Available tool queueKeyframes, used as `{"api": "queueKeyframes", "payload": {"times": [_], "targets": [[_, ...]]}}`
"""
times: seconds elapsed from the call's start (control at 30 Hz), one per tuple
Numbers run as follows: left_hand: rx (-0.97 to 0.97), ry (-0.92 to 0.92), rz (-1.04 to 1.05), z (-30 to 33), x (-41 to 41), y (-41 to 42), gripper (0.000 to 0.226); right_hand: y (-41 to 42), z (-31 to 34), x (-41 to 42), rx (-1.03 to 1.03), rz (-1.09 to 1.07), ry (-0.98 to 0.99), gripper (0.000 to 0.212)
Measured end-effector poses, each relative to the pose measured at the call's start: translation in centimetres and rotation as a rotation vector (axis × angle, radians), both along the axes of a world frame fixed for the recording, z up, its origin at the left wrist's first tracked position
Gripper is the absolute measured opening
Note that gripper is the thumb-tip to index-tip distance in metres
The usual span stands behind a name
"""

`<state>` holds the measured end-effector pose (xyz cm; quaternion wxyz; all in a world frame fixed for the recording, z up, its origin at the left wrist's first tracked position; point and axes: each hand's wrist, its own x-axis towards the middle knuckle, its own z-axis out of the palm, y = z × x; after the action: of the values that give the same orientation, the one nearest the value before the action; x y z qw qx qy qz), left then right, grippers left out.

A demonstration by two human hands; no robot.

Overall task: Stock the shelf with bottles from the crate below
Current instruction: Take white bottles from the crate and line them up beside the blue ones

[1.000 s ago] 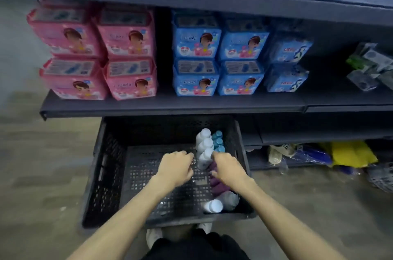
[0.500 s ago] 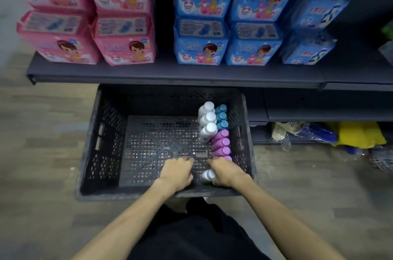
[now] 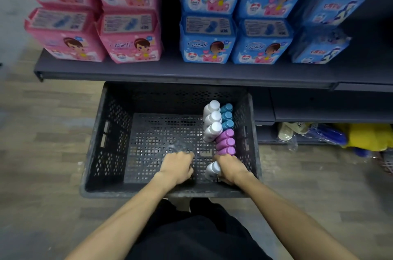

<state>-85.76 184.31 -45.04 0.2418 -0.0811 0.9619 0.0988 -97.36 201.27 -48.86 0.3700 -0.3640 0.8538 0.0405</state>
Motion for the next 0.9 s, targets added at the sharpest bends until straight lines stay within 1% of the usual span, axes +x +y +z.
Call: {"api": "queueKeyframes", "payload": {"times": [0.07, 0.17, 0.23, 0.33, 0.43, 0.53, 0.63, 0.77, 0.9], "targets": [[-0.011, 0.005, -0.008, 0.3, -0.4, -0.3, 0.028, 0.0, 0.3, -0.2, -0.023, -0.011, 0.009, 0.026], [-0.033, 0.015, -0.049, 0.7, -0.9, -1.1, 0.031, -0.3, 1.8, -0.7, -0.058, -0.002, 0.018, 0.034], [-0.059, 0.034, -0.07, 1.2, -1.4, -2.1, 0.03, -0.5, 3.4, -1.3, -0.09, -0.004, 0.029, 0.035], [-0.099, 0.084, -0.107, 2.8, -3.1, -3.7, 0.029, -0.9, 6.2, -2.3, -0.213, -0.048, 0.059, 0.035], [-0.11, 0.161, -0.146, 5.5, -5.1, -5.2, 0.025, -1.6, 9.9, -3.9, -0.352, -0.059, 0.129, 0.033], [-0.155, 0.242, -0.214, 9.0, -7.3, -6.6, 0.024, -2.7, 15.0, -6.1, -0.489, -0.027, 0.208, 0.037], [-0.194, 0.346, -0.237, 13.7, -9.5, -8.2, 0.027, -3.6, 20.8, -8.3, -0.614, 0.005, 0.279, 0.038], [-0.245, 0.507, -0.246, 20.8, -11.5, -9.8, 0.025, -4.8, 28.0, -10.1, -0.717, 0.031, 0.366, 0.041], [-0.332, 0.653, -0.278, 27.5, -12.4, -10.0, 0.025, -5.7, 33.8, -11.1, -0.831, 0.05, 0.434, 0.045]]}}
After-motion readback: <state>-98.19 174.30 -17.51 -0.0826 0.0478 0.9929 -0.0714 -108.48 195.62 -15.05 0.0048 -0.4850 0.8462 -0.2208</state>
